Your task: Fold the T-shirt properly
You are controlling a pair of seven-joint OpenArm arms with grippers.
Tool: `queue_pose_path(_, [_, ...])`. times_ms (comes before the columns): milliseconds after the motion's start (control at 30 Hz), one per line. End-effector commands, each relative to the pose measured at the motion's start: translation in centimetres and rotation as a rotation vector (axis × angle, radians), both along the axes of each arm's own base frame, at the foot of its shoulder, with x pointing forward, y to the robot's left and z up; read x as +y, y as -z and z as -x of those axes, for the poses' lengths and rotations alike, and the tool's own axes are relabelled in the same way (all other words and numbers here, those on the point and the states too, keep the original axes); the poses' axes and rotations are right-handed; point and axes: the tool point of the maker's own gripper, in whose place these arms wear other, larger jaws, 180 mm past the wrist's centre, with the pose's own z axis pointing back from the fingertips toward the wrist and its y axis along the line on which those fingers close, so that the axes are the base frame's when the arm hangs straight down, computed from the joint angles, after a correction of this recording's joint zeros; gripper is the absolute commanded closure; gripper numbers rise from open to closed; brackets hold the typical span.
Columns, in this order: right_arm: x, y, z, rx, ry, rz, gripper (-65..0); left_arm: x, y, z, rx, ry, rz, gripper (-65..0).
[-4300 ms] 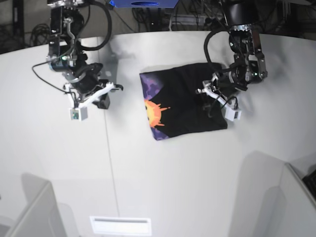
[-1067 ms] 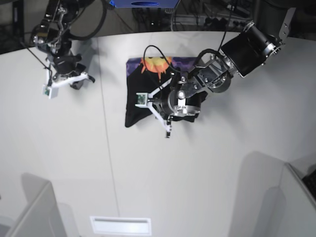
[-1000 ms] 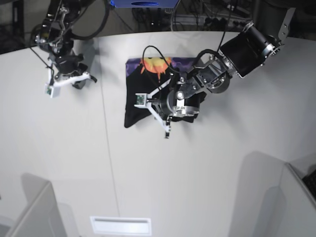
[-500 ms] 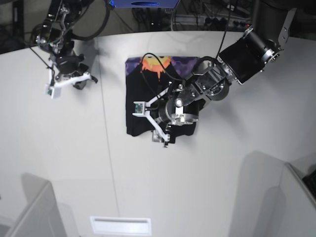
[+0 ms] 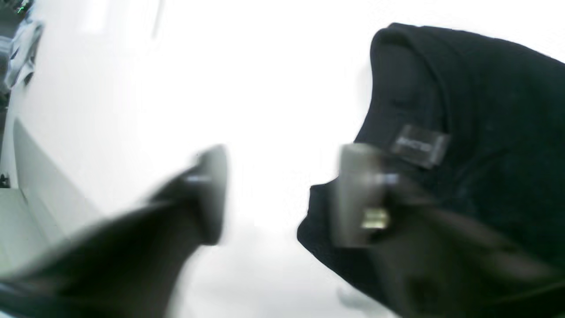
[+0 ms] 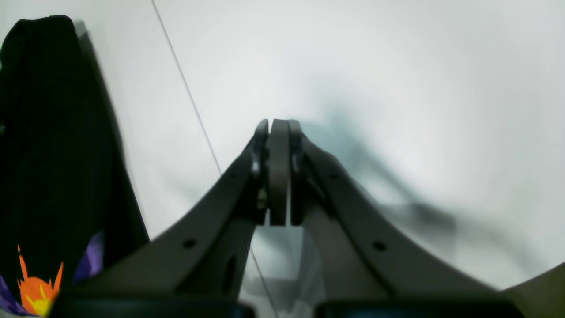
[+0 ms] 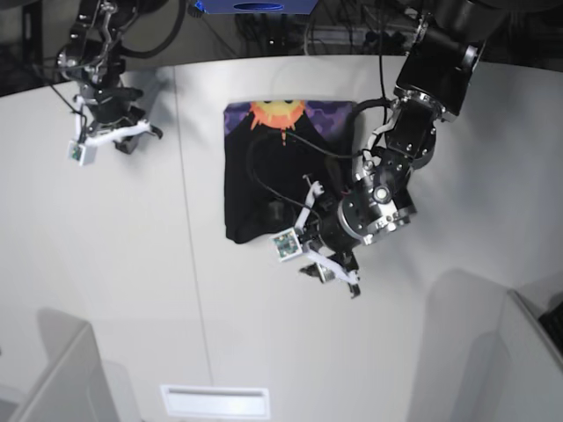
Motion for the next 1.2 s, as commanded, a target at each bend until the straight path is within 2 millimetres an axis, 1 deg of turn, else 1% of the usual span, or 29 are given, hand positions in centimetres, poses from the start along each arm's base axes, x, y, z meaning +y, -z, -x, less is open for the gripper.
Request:
queue_pose_path(0, [-0.3, -1.5, -0.6, -0.052, -0.013, 0.023, 0.0, -0.1, -2.0, -0.4, -0.055, -0.008, 0.038, -13.3])
queue_pose_path(33, [-0.6, -1.6, -0.5, -0.05, -0.021, 0.036, 0.0, 0.4, -2.3, -0.2, -0.062, -0.024, 0.047, -4.9])
queue_pose_path(67, [-0.6, -1.7, -0.4, -0.049, -0.039, 0.047, 0.0, 1.1, -2.3, 0.0, -0.062, -0.046, 0.056, 0.0])
queue_pose_path(100, [-0.4, -1.7, -0.3, -0.045, -0.059, 0.055, 0.0, 1.6, -2.3, 0.2, -0.061, -0.063, 0.063, 0.0])
queue_pose_path(133, [-0.4, -2.2, -0.6, -0.059, -0.081, 0.072, 0.0, 2.2, -2.2, 0.3, -0.059, -0.083, 0.068, 0.0])
queue_pose_path(267, [-0.6, -2.8, 0.3, -0.093, -0.131, 0.129, 0.0, 4.8, -2.3, 1.1, -0.059, -0.164, 0.098, 0.0])
queue_pose_path(333, [-1.3, -2.9, 0.9, -0.107, -0.139, 0.176, 0.0, 5.1, -2.4, 1.9, -0.054, -0.171, 0.19, 0.0])
queue_pose_path(400, [-1.2, -2.6, 1.4, -0.102, -0.169, 0.235, 0.0, 5.7, -2.2, 2.7, -0.052, -0.181, 0.264, 0.0])
queue_pose_path(433, [-1.2, -2.4, 1.8, -0.091, -0.192, 0.282, 0.0, 6.3, -2.1, 3.0, -0.056, -0.196, 0.291, 0.0])
queue_pose_path(533, [-0.7, -1.8, 3.0, -0.064, -0.28, 0.418, 0.0, 8.1, -1.3, 4.4, -0.053, -0.243, 0.337, 0.0])
queue_pose_path(600, [0.2, -1.6, 3.8, -0.066, -0.338, 0.477, 0.0, 9.3, -0.3, 5.5, -0.034, -0.279, 0.351, 0.0])
queue_pose_path(700, [1.5, -1.5, 4.8, -0.089, -0.381, 0.478, 0.0, 10.5, 0.7, 7.4, -0.017, -0.311, 0.373, 0.0])
queue_pose_path(800, [1.6, -1.2, 5.8, -0.078, -0.39, 0.476, 0.0, 11.3, 1.5, 9.5, -0.007, -0.327, 0.412, 0.0])
queue_pose_path(900, [1.3, -0.6, 7.5, -0.037, -0.407, 0.476, 0.0, 12.6, 2.0, 11.8, -0.01, -0.355, 0.452, 0.0])
queue_pose_path(1000, [0.8, 0.0, 9.3, 0.012, -0.461, 0.491, 0.0, 14.3, 2.1, 13.1, -0.026, -0.382, 0.473, 0.0])
queue_pose_path(1100, [0.4, 0.4, 11.2, 0.062, -0.472, 0.49, 0.0, 15.8, 3.1, 14.7, 0.0, -0.403, 0.457, 0.0])
queue_pose_path(1167, [0.3, 0.8, 12.8, 0.1, -0.488, 0.485, 0.0, 16.5, 3.8, 16.3, 0.033, -0.416, 0.438, 0.0])
